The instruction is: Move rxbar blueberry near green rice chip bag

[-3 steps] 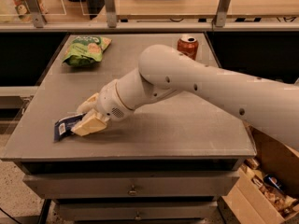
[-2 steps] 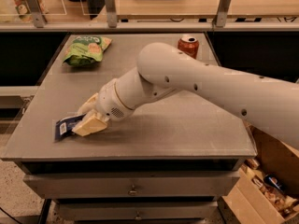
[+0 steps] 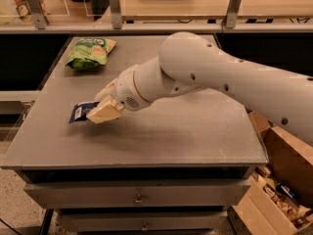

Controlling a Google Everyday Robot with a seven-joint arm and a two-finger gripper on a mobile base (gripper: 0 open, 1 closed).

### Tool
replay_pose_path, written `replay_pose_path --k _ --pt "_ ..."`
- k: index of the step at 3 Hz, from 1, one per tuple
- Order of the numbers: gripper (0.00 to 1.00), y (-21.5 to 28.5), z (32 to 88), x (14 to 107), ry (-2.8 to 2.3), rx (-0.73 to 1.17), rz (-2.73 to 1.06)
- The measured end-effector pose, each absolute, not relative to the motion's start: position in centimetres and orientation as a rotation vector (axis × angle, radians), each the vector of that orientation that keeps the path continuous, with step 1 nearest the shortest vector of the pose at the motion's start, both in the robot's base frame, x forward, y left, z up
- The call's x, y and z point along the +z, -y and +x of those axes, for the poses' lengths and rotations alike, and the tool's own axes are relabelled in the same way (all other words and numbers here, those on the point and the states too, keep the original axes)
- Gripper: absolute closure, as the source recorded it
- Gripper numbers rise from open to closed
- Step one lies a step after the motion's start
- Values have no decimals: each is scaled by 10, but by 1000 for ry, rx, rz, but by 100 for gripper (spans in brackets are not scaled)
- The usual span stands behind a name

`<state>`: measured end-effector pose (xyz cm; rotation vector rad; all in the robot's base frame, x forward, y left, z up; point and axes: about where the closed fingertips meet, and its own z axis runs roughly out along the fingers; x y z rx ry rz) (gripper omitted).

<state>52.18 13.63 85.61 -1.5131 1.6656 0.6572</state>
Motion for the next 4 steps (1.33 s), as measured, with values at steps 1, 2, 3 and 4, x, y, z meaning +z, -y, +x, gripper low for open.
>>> replay_pose_path --k 1,2,3,4 --pt "100 -121 550 865 -1692 596 -1419" --pt "100 -107 586 868 -1694 563 -1340" --pt "100 -104 625 868 -1695 545 -1312" --pt "100 -110 661 864 -1696 531 -1299"
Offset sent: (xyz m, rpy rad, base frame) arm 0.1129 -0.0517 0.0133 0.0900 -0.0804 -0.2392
